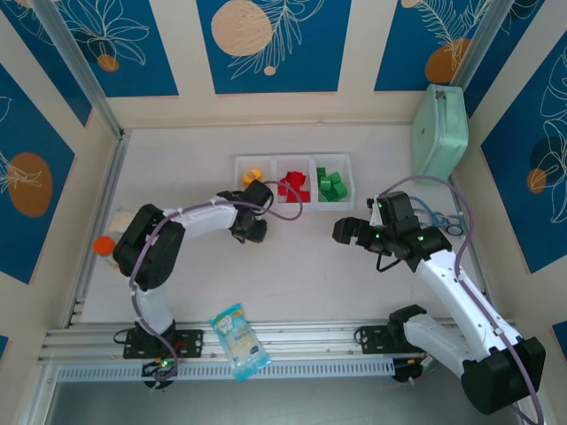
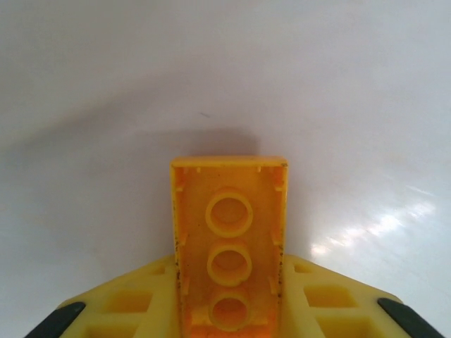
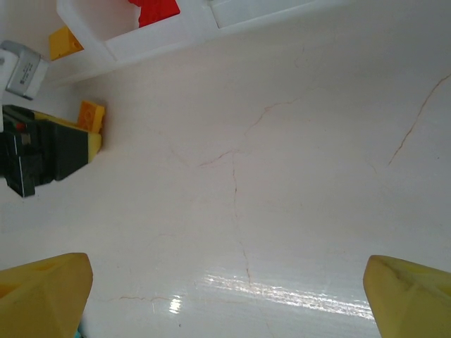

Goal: Sort the legos into containers by color
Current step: Pick up the lego from the center of the table, then place the lego in the container.

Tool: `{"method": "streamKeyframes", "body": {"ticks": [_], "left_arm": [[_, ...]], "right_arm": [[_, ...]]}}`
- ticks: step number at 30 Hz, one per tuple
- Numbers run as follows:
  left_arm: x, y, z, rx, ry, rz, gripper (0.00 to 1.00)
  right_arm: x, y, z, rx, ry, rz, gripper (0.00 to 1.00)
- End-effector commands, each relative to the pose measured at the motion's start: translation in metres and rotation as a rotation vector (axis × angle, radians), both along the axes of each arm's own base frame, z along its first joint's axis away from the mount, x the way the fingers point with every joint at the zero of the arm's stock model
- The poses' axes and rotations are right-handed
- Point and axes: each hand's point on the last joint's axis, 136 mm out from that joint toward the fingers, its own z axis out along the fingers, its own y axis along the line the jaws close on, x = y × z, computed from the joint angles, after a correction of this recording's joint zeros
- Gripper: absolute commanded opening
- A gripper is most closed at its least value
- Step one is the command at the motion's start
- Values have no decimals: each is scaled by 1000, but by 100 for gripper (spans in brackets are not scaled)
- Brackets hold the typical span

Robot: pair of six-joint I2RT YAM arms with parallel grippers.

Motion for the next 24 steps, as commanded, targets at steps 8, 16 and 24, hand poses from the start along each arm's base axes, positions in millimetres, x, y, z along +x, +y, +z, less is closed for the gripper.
{"method": "streamKeyframes", "body": {"ticks": [8, 16, 24], "left_arm": [[11, 12, 86, -90, -202, 116, 19], [76, 18, 114, -56, -237, 118, 19], [136, 2, 103, -125, -206, 167, 21]], "right_arm": [[-2, 2, 0, 7, 1, 10, 99], [-6, -2, 4, -4, -10, 5, 99], [-17, -19, 9, -55, -35, -17, 99]]}}
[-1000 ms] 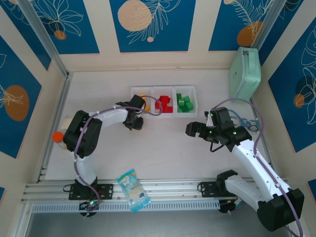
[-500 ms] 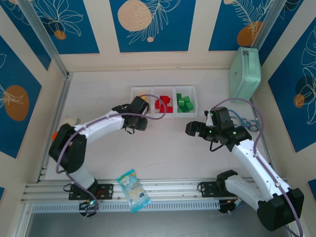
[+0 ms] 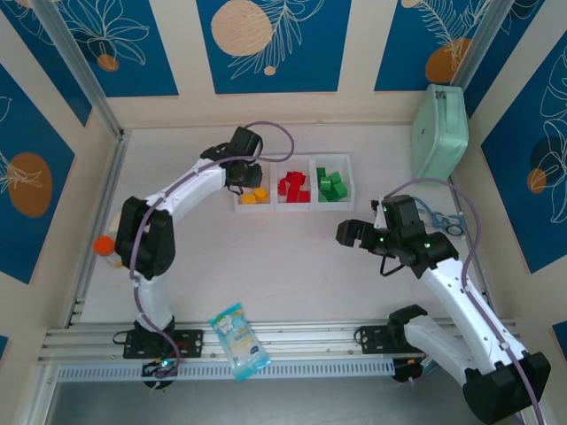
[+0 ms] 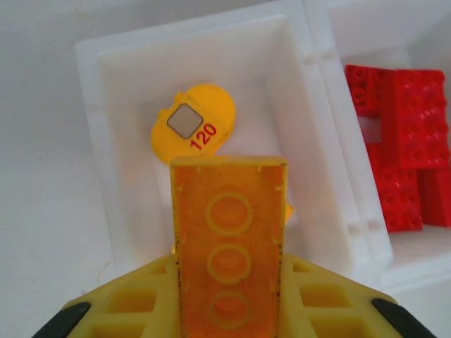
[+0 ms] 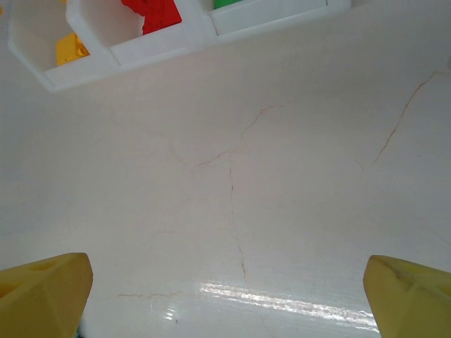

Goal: Sort the legos into containers by color
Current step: Place the lego in the container, then reset both arms

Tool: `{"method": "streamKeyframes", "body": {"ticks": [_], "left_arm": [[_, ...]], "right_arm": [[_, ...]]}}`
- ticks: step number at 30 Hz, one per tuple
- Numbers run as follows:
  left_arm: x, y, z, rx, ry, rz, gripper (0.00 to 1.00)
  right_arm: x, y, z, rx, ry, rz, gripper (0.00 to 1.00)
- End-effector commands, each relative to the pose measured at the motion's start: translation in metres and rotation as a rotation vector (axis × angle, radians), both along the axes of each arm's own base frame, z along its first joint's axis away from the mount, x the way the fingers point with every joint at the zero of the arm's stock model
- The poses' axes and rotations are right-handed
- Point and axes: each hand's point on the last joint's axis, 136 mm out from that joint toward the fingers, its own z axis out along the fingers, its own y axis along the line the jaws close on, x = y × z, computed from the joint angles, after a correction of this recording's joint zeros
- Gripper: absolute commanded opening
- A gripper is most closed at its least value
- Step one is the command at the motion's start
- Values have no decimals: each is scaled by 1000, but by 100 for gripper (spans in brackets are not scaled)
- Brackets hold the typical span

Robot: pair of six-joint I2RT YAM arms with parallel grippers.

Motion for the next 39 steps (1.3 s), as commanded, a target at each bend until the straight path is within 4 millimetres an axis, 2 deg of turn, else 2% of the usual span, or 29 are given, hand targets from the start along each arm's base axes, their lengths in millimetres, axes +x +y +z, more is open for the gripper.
{"method": "streamKeyframes", "body": {"ticks": [1, 4, 7, 12, 14, 16, 20, 23, 25, 27, 29, 34, 37, 39], "left_arm": [[10, -9, -8, -45, 48, -14, 23], [21, -17, -13, -83, 49, 2, 39], [26, -18, -15, -107, 48, 23, 50], [24, -10, 8, -136, -15, 37, 57], [17, -2, 20, -125, -54, 29, 68], [7, 17, 34, -88, -104, 61, 77], [-24, 48, 54, -90, -221, 85, 82], [-59, 73, 60, -102, -318, 99, 86], [-84, 93, 63, -103, -391, 129, 93], [-107, 119, 64, -73, -458, 180, 99], [-125, 144, 65, -36, -548, 237, 99], [-163, 196, 60, 8, -810, 389, 99], [-178, 224, 45, 94, -854, 492, 99], [-184, 239, 46, 128, -863, 568, 99]], "right_arm": [[-9, -11, -1, -44, 6, -7, 99], [-12, -17, 1, -53, 0, -18, 99], [-11, -18, 3, -43, -7, -21, 99], [-7, -16, 0, -34, 7, -20, 99], [-4, -17, -4, -40, 14, -25, 99], [0, -20, -10, -57, 17, -46, 99], [10, -26, -19, -71, -12, -94, 99], [23, -32, -22, -98, -99, -117, 99], [36, -38, -23, -137, -199, -131, 99], [48, -47, -24, -199, -313, -146, 99], [56, -62, -27, -264, -413, -197, 99], [75, -85, -11, -456, -592, -217, 99], [82, -98, -30, -465, -560, -250, 99], [85, -107, -52, -438, -542, -315, 99]]}}
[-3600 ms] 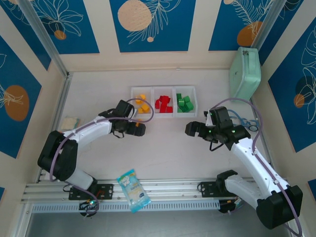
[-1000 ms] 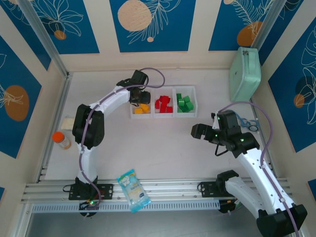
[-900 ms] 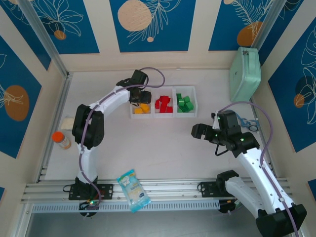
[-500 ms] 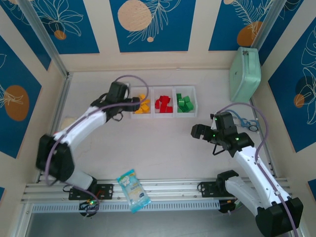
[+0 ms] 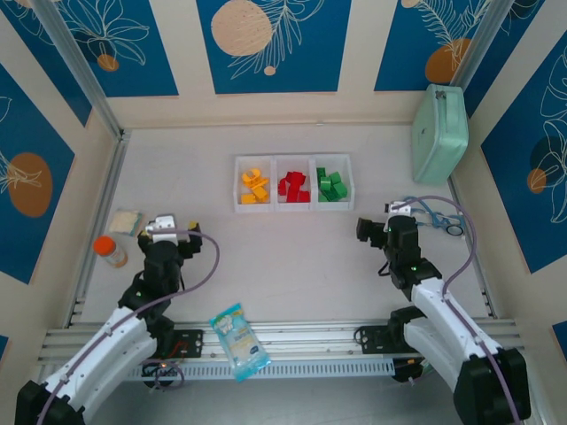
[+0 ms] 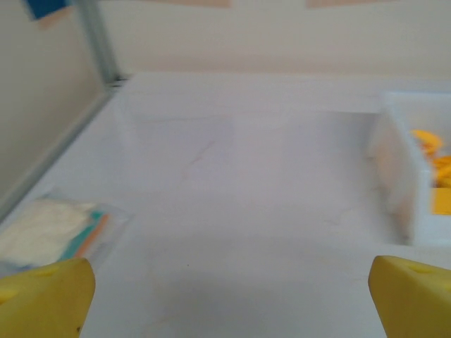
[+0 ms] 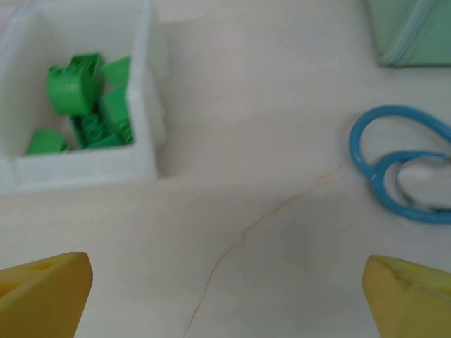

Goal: Sort the legos into containers by color
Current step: Reset both arms

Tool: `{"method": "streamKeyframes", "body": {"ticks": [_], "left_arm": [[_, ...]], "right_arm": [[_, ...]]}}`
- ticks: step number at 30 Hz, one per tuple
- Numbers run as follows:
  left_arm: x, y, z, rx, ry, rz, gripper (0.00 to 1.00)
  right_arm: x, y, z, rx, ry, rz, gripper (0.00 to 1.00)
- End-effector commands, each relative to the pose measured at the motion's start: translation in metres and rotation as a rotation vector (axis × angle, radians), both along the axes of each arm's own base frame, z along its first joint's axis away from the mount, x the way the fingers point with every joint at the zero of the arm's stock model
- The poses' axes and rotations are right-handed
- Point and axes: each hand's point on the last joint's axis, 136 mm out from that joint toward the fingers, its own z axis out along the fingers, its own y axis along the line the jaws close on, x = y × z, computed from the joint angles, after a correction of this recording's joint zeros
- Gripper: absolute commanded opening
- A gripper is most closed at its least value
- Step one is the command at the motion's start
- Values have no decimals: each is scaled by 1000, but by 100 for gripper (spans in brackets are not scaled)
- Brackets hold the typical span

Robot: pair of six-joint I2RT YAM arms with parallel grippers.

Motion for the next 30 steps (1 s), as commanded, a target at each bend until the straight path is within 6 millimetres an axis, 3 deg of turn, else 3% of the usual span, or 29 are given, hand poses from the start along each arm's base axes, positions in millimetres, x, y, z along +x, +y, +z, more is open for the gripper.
{"method": "streamKeyframes", "body": {"ticks": [1, 3, 6, 9, 14, 19, 24, 26, 28, 30], "left_arm": [[-3, 32, 29, 29, -142, 179, 99], [4, 24, 28, 90, -152, 119, 99], [15, 19, 8, 142, -86, 83, 99], [29, 10, -14, 174, -46, 16, 99], [57, -1, -18, 210, -79, -86, 99], [83, 3, -19, 167, -115, -95, 99], [114, 8, -49, 121, -81, -100, 99], [118, 5, -63, 88, 42, -137, 99], [132, 3, -64, 77, 54, -173, 99], [130, 5, -65, 54, 74, -169, 99]], "right_arm": [[17, -22, 1, -30, -100, -102, 99], [26, -14, 0, -51, -89, -53, 99], [43, 8, 6, -85, -152, 81, 99], [57, 17, 7, -111, -181, 140, 99], [77, 30, 7, -173, -224, 233, 99], [86, 51, -4, -106, -130, 397, 99], [76, 32, 6, -45, -206, 330, 99], [74, 24, 9, 3, -218, 316, 99], [78, 22, 9, 49, -203, 324, 99], [82, 24, 8, 93, -220, 337, 99]]}}
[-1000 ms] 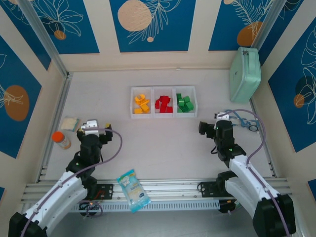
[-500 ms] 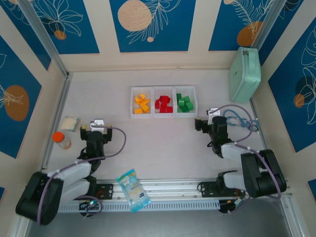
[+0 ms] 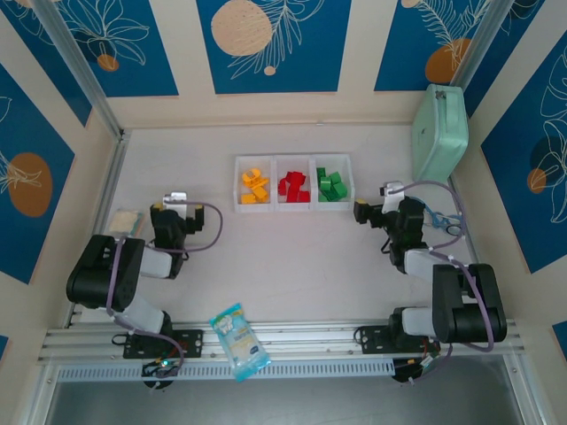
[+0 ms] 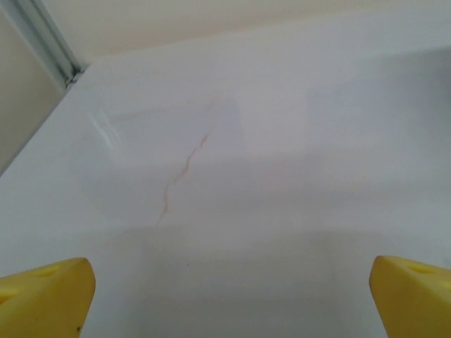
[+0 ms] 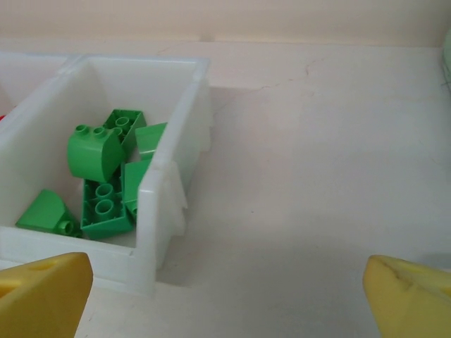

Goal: Sort the legos into containers by color
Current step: Reset both arms

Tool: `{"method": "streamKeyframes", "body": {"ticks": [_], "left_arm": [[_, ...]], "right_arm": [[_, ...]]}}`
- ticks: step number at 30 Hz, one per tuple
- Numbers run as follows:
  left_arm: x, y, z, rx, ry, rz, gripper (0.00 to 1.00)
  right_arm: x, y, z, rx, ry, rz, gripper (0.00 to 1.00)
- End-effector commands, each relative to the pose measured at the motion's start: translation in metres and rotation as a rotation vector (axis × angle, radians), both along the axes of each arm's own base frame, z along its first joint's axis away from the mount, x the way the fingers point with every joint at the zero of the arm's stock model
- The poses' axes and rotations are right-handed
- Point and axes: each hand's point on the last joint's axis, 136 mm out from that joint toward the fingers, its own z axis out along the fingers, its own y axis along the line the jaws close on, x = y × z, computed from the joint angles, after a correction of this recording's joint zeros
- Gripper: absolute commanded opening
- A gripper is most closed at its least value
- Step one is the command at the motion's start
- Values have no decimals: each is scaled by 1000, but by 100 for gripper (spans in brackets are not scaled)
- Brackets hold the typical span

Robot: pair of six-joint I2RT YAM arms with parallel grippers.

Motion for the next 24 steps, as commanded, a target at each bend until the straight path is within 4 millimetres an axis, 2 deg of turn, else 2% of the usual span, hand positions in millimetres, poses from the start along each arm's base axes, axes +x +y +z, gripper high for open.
{"method": "streamKeyframes", "body": {"ticks": [1, 2, 3, 4, 5, 6, 7, 9, 11, 24], "left_arm": [[6, -5, 5, -52, -12, -41, 99], [5, -2, 4, -54, -4, -20, 99], [4, 1, 4, -53, -7, -7, 99], [5, 1, 5, -50, -16, -6, 99], [4, 0, 4, -51, -8, -8, 99], [4, 1, 5, -50, -13, -6, 99], [4, 0, 5, -49, -13, -6, 99], [4, 0, 5, -48, -15, -9, 99], [4, -1, 5, -49, -13, -12, 99], [5, -2, 5, -47, -9, -20, 99]], "right_arm": [[6, 17, -6, 86, -73, 96, 99], [18, 13, -3, 107, -153, 63, 99], [11, 13, -12, 87, -77, 58, 99], [10, 13, -13, 68, -11, 55, 99], [16, 18, -6, 81, -84, 81, 99], [16, 21, -10, 89, -86, 97, 99], [14, 14, -15, 78, -3, 61, 99], [29, 0, -16, 96, -13, -34, 99], [27, 2, -18, 67, 37, -39, 99], [27, 6, -19, 68, 31, -10, 99]]}}
